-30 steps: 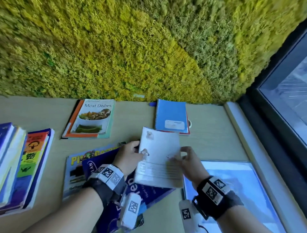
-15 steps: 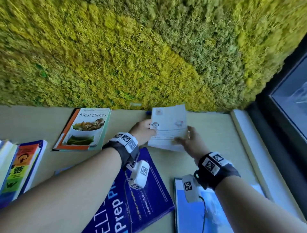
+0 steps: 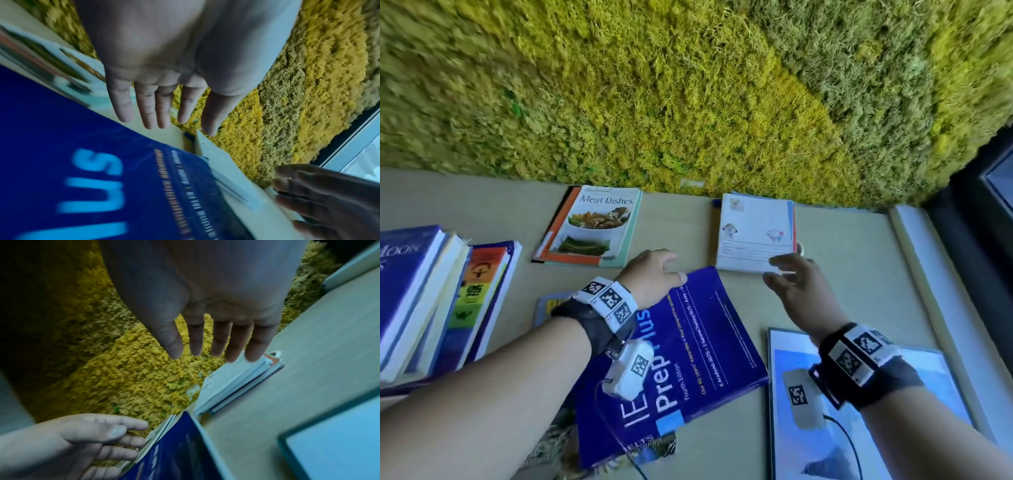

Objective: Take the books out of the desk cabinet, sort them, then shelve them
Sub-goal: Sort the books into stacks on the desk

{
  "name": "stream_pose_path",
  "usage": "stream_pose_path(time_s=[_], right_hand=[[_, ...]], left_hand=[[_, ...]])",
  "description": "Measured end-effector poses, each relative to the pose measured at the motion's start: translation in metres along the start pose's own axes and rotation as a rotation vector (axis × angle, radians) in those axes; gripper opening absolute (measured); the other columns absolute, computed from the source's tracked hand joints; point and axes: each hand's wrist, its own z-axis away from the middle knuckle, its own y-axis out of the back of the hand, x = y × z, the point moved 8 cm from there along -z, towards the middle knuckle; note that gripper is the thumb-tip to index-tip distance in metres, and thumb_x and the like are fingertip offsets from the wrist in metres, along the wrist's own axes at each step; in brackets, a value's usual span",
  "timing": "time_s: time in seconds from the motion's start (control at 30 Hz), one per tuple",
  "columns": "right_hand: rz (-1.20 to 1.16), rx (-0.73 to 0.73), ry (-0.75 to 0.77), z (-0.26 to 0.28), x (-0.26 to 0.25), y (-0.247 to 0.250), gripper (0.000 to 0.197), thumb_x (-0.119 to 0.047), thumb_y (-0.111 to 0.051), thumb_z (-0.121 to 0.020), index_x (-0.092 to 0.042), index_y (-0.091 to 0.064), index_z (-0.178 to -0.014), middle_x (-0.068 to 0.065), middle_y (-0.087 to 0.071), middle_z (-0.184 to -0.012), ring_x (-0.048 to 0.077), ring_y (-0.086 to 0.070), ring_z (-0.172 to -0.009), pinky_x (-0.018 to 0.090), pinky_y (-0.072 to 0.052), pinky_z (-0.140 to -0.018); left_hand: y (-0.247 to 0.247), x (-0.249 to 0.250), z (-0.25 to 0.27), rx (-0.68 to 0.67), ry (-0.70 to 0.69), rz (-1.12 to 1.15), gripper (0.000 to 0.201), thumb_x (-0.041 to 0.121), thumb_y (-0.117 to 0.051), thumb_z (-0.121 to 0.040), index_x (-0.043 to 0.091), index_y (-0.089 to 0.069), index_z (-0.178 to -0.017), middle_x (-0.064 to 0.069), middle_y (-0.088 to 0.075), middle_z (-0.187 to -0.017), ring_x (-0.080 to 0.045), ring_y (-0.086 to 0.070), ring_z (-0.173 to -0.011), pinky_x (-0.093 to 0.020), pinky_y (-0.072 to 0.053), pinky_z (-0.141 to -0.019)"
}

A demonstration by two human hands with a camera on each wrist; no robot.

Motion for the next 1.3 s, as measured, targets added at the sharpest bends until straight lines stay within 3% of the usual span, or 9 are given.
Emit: stream_pose_path(time_s=[0.13, 0.3, 0.47, 0.67, 0.83, 1.03, 1.17, 1.23, 1.3], right_hand=[[-0.018, -0.316, -0.073, 0.060, -0.004, -0.054, 0.013, -0.025, -0.065, -0.097, -0.014, -0.066, -0.089, 0.004, -0.072, -0.076, 0.021, -0.065, -0.063, 0.038, -0.053, -0.064], [0.257, -0.787, -0.256, 0.142, 0.002, -0.119, 0.026, -0.031, -0.059, -0.098, -0.014, -0.065, -0.079, 0.007, -0.074, -0.074, 0.016, -0.060, -0.047, 0.025, -0.050, -0.049], [0.258, -0.646, -0.357, 0.181, 0.004, -0.131, 0.021, -0.028, -0.052, -0.105, -0.022, -0.063, -0.088, 0.003, -0.070, -0.077, 0.022, -0.066, -0.061, 0.027, -0.053, -0.055], [-0.477, -0.213, -0.640, 0.206, 0.032, -0.139, 0.028, -0.042, -0.071, -0.093, -0.015, -0.063, -0.091, 0.009, -0.065, -0.075, 0.027, -0.059, -0.076, 0.034, -0.047, -0.071], [-0.569, -0.018, -0.645, 0.205, 0.026, -0.131, 0.016, -0.026, -0.071, -0.094, -0.014, -0.060, -0.098, 0.006, -0.054, -0.071, 0.021, -0.055, -0.059, 0.025, -0.043, -0.053], [-0.136, -0.040, -0.449, 0.168, 0.009, -0.085, 0.032, -0.011, -0.072, -0.090, -0.018, -0.062, -0.119, 0.016, -0.074, -0.090, 0.030, -0.066, -0.079, 0.048, -0.053, -0.075], [0.178, -0.144, -0.184, 0.134, -0.038, -0.073, 0.033, -0.007, -0.071, -0.088, -0.024, -0.067, -0.116, 0.017, -0.075, -0.084, 0.039, -0.070, -0.076, 0.058, -0.059, -0.078], [0.313, -0.197, -0.021, 0.128, -0.072, -0.078, 0.038, -0.007, -0.068, -0.091, -0.028, -0.065, -0.123, 0.009, -0.072, -0.095, 0.035, -0.068, -0.084, 0.047, -0.056, -0.078], [0.419, -0.232, 0.164, 0.129, -0.103, -0.083, 0.046, -0.012, -0.068, -0.092, -0.032, -0.063, -0.132, 0.002, -0.066, -0.112, 0.026, -0.065, -0.100, 0.039, -0.053, -0.087]], left_hand=[[0.018, -0.067, 0.031, -0.014, 0.106, -0.209, 0.071, 0.052, -0.070, -0.082, 0.026, -0.050, -0.145, -0.007, -0.052, -0.148, -0.027, -0.060, -0.124, -0.044, -0.055, -0.098], [0.012, -0.095, 0.060, -0.053, 0.122, -0.528, 0.100, 0.067, -0.070, -0.073, 0.032, -0.028, -0.156, -0.006, -0.039, -0.149, -0.035, -0.046, -0.135, -0.050, -0.049, -0.102], [0.019, -0.100, 0.074, -0.016, 0.107, -0.569, 0.099, 0.072, -0.075, -0.064, 0.033, -0.039, -0.147, -0.008, -0.042, -0.145, -0.038, -0.040, -0.137, -0.055, -0.040, -0.108], [0.012, -0.126, 0.095, -0.068, 0.084, -0.361, 0.097, 0.069, -0.071, -0.066, 0.031, -0.037, -0.148, -0.015, -0.035, -0.155, -0.040, -0.048, -0.133, -0.051, -0.049, -0.104], [0.012, -0.124, 0.124, -0.139, -0.028, -0.319, 0.069, 0.056, -0.074, -0.079, 0.012, -0.057, -0.130, -0.006, -0.062, -0.125, -0.027, -0.062, -0.108, -0.034, -0.052, -0.083], [0.005, -0.107, 0.164, -0.162, -0.112, -0.409, 0.054, 0.056, -0.064, -0.088, 0.015, -0.044, -0.059, -0.002, -0.042, -0.060, -0.023, -0.044, -0.055, -0.029, -0.032, -0.055], [0.023, -0.034, 0.182, 0.153, -0.400, -0.402, 0.038, 0.045, -0.065, -0.088, 0.028, -0.059, -0.122, -0.001, -0.053, -0.123, -0.026, -0.055, -0.113, -0.040, -0.050, -0.093], [0.017, 0.001, 0.186, 0.221, -0.578, -0.559, 0.072, 0.042, -0.070, -0.084, 0.032, -0.039, -0.149, -0.003, -0.032, -0.154, -0.030, -0.030, -0.144, -0.054, -0.027, -0.118], [0.017, 0.019, 0.182, 0.214, -0.550, -0.730, 0.086, 0.042, -0.072, -0.082, 0.032, -0.027, -0.155, -0.007, -0.025, -0.162, -0.032, -0.018, -0.152, -0.065, -0.004, -0.122]])
